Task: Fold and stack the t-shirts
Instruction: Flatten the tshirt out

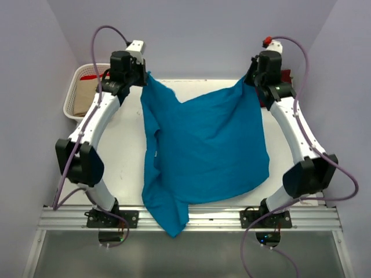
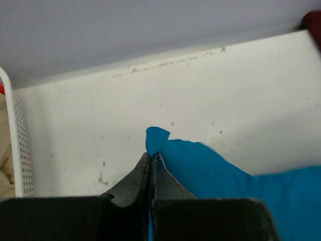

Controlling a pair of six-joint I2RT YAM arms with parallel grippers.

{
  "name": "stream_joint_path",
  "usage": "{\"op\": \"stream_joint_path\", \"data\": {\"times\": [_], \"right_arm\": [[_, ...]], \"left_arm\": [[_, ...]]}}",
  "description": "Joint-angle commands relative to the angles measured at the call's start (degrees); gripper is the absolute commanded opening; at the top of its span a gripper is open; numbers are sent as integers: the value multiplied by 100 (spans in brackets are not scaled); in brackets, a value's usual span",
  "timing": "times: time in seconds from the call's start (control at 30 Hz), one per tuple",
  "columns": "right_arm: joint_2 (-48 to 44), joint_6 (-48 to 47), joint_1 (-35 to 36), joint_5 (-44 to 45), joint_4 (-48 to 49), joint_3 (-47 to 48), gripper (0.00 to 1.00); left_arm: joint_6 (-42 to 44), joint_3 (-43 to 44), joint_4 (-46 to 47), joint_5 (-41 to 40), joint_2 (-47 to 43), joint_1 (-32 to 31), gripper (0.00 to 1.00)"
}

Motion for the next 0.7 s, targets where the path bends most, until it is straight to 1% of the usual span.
{"op": "stream_joint_path", "data": {"times": [0.0, 0.03, 0.1, 0.13, 0.2, 0.23, 0.27, 0.3, 0.33, 0.37, 0.4, 0.43, 0.47, 0.5, 0.57, 0.63, 0.67], "right_arm": [[-103, 57, -3, 59, -151, 599, 0], [-452, 57, 5, -65, 241, 181, 0], [-1006, 84, 14, -302, 814, -479, 0], [-1679, 84, 5, -365, 1217, -1083, 0], [-2332, 75, 14, -531, 1431, -1535, 0], [-2928, 14, 23, -680, 1449, -1877, 0], [-3282, -4, 14, -795, 1450, -2028, 0], [-3590, -4, 14, -1039, 1336, -2230, 0], [-4184, -4, 14, -1172, 1196, -2275, 0], [-4460, -4, 23, -1339, 1099, -2310, 0], [-4698, -13, 14, -1741, 828, -2293, 0], [-4970, -39, 14, -1980, 678, -2241, 0], [-5382, -74, 14, -2156, 511, -2162, 0], [-5568, -66, 14, -2306, 239, -1935, 0], [-5885, -4, 5, -2466, 9, -1601, 0], [-5826, 136, 14, -2159, 17, -1485, 0], [-5712, 163, 5, -1984, 17, -1424, 0]], "left_arm": [[119, 1046, -447, 53, -47, 32, 0], [119, 977, -395, 89, -335, 41, 0], [57, 486, -97, 142, -827, 32, 0], [48, 136, 87, 203, -1404, 32, 0], [13, -156, 150, 239, -1987, 32, 0], [-13, -384, 89, 387, -2564, 32, 0], [-92, -517, 80, 493, -2874, 32, 0], [-162, -657, 54, 564, -3486, 32, 0], [-224, -824, -121, 634, -3788, 32, 0], [-268, -895, -201, 826, -4096, 32, 0], [-399, -974, -271, 915, -4726, 23, 0], [-443, -1114, -333, 1055, -5045, 32, 0], [-566, -1151, -351, 1378, -5344, 32, 0], [-637, -1125, -394, 1486, -5834, 32, 0], [-838, -618, -553, 1592, -6172, 32, 0], [-901, -317, -623, 1523, -6139, 58, 0], [-857, -229, -597, 1479, -5964, 67, 0]]}}
